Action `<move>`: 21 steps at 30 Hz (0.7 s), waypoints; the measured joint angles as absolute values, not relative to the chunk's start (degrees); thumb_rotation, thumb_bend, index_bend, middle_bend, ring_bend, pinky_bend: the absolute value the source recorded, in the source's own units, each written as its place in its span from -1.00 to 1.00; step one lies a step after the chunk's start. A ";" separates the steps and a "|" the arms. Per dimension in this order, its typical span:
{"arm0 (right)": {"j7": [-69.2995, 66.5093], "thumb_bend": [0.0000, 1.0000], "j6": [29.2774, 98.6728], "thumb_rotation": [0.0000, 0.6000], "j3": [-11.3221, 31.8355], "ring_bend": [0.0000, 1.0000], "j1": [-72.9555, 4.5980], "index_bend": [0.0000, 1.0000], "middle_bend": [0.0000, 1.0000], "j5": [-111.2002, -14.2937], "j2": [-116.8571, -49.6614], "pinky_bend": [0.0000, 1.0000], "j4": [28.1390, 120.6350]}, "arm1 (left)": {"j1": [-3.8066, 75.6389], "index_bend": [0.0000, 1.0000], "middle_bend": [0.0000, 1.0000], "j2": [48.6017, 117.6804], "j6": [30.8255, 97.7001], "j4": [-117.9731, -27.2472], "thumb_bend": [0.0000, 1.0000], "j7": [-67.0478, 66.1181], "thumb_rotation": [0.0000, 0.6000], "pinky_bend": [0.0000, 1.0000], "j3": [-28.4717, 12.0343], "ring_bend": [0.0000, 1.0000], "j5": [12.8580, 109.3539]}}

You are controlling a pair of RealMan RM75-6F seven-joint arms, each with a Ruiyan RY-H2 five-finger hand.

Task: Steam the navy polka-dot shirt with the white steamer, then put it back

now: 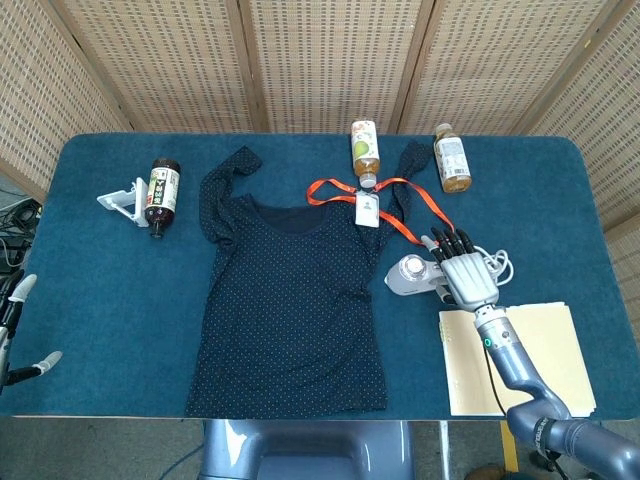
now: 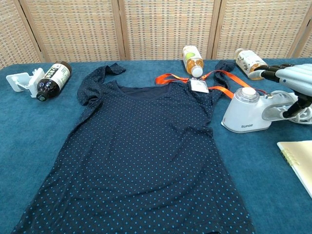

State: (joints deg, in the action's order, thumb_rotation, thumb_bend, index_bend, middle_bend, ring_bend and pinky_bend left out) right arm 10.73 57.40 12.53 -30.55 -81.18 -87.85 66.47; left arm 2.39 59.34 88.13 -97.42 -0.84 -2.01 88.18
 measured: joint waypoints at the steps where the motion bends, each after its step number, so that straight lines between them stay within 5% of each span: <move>1: 10.69 -0.05 57.22 1.00 12.53 -1.00 -30.80 -1.00 -1.00 -81.01 -88.34 -1.00 65.54 | 2.43 -1.00 -1.00 59.34 88.00 -97.48 -1.00 -0.91 1.00 -1.00 -2.03 -1.00 88.06; 15: 8.83 -0.02 56.72 1.00 12.61 -1.00 -34.09 -0.93 -1.00 -79.89 -94.94 -1.00 52.02 | 2.95 -1.00 -1.00 59.52 87.01 -97.67 -1.00 -1.48 1.00 -1.00 -2.08 -1.00 87.42; 21: 8.74 0.19 57.10 1.00 12.87 -1.00 -35.59 -0.87 -0.99 -79.51 -98.37 -1.00 45.91 | 2.94 -1.00 -1.00 59.51 87.00 -97.55 -1.00 -1.30 1.00 -1.00 -2.21 -1.00 86.96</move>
